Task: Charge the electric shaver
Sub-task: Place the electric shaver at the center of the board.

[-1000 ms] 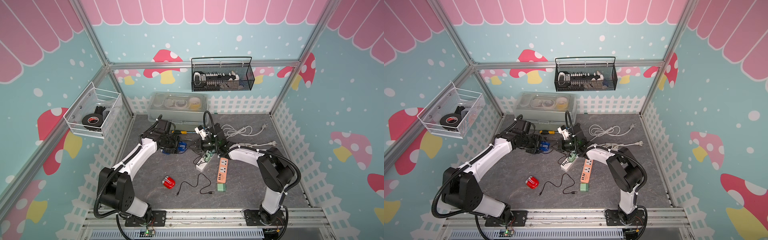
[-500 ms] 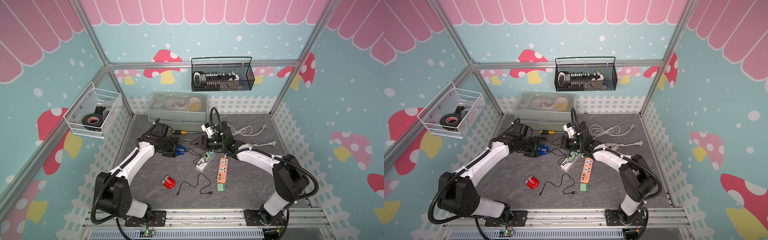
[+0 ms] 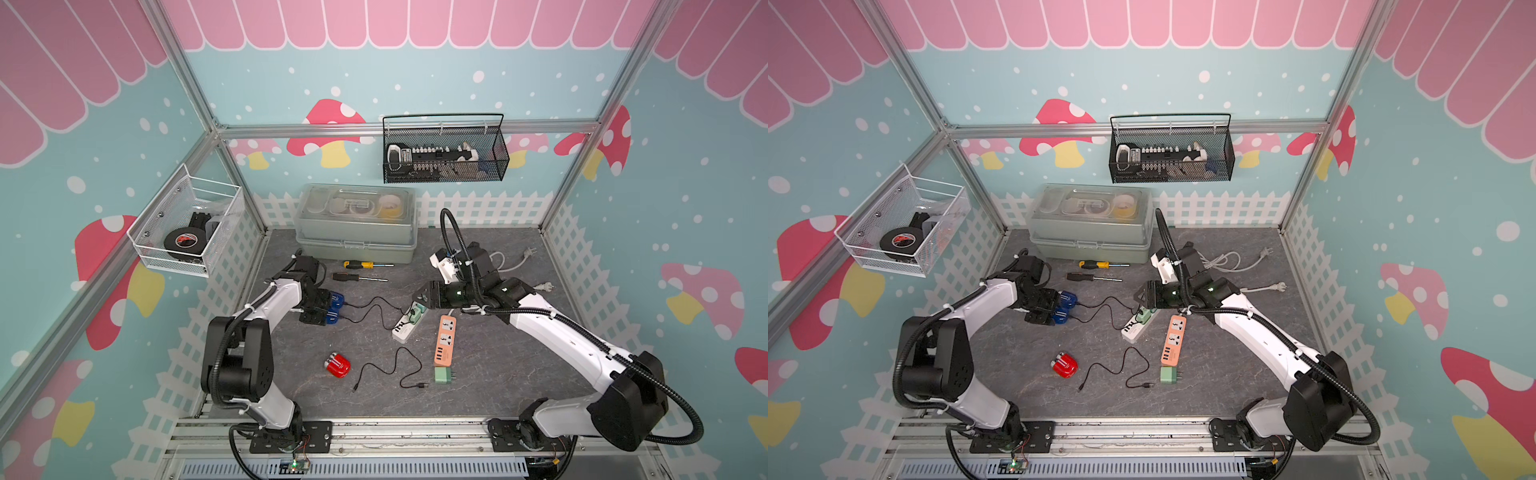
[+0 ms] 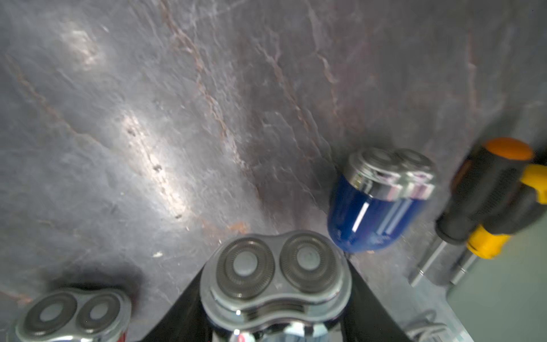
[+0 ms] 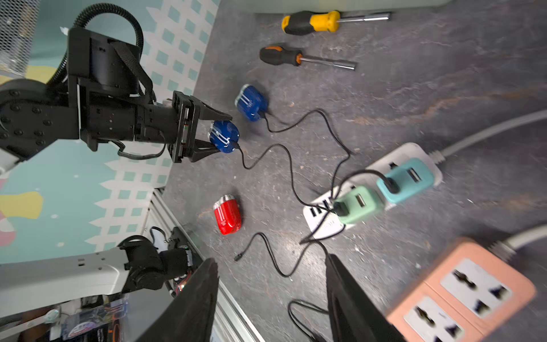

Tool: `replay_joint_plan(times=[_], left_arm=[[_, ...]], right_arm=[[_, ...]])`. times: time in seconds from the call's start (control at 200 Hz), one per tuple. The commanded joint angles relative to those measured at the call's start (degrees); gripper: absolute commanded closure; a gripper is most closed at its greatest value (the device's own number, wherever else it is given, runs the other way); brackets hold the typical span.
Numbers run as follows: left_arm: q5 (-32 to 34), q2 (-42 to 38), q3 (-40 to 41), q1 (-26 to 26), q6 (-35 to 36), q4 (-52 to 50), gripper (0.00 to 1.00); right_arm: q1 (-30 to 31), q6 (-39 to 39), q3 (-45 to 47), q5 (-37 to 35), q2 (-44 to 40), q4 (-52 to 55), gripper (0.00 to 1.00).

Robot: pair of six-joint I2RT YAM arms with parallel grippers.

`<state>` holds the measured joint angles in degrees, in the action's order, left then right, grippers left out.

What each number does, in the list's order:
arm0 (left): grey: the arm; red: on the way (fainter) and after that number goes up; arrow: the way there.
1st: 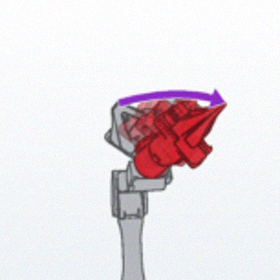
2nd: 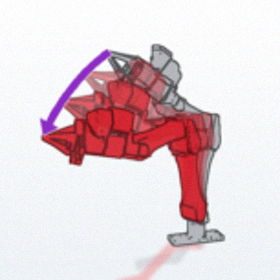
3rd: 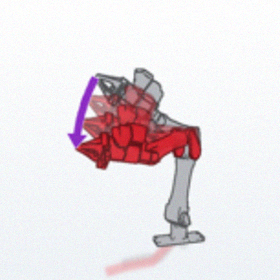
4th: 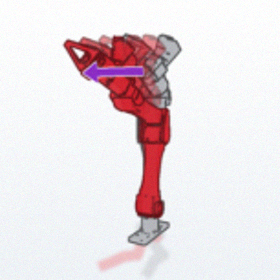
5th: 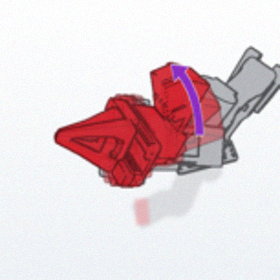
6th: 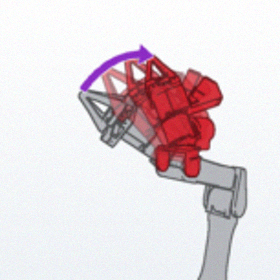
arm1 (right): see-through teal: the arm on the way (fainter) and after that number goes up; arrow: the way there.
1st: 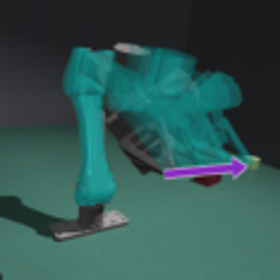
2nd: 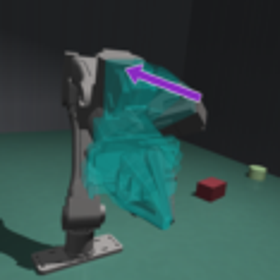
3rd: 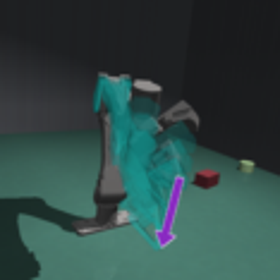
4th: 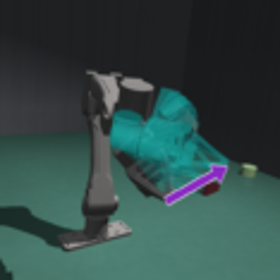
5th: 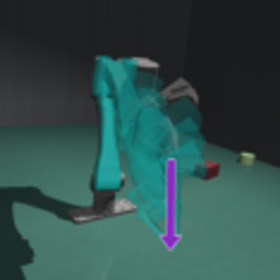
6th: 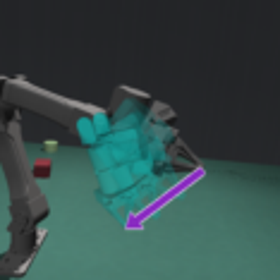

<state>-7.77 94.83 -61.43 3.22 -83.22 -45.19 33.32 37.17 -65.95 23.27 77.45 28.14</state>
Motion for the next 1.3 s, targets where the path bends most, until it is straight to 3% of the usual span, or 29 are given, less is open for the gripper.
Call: replay_joint_plan(times=[0.0, 0.31, 0.5, 0.765, 1.021, 1.141, 1.296], left_arm=[[3.7, 1.5, -0.2, -0.1, 1.4, 0.5, 0.96], [1.3, 5.4, 2.6, -0.1, 1.5, 4.4, 0.49], [0.8, 3.2, 2.6, -0.1, 3.7, 4.4, 0.28], [-0.6, -1.9, 3.0, -0.1, 5.5, 2.0, 0.21], [-1.0, -10.4, 1.1, 0.5, 9.0, -3.6, 0.2], [0.0, -13.9, -1.2, 3.8, 13.6, -8.0, 0.21], [-2.7, -19.1, 2.1, 7.3, 15.6, -9.1, 0.25]], right_arm=[[0.0, -7.5, 1.3, -5.9, -3.8, 9.6, 0.43], [4.1, -12.5, 7.7, -10.9, -9.1, 14.2, 0.48], [7.8, -13.0, 10.4, -12.8, -10.0, 14.7, 0.49], [13.2, -17.3, 15.2, -12.9, -12.3, 10.5, 0.52], [19.5, -35.3, 20.3, -9.1, -13.1, 5.3, 0.58], [21.9, -42.9, 20.6, -8.6, -10.3, 5.9, 0.55], [25.5, -47.7, 18.5, -10.6, -3.7, 7.5, 0.53]])
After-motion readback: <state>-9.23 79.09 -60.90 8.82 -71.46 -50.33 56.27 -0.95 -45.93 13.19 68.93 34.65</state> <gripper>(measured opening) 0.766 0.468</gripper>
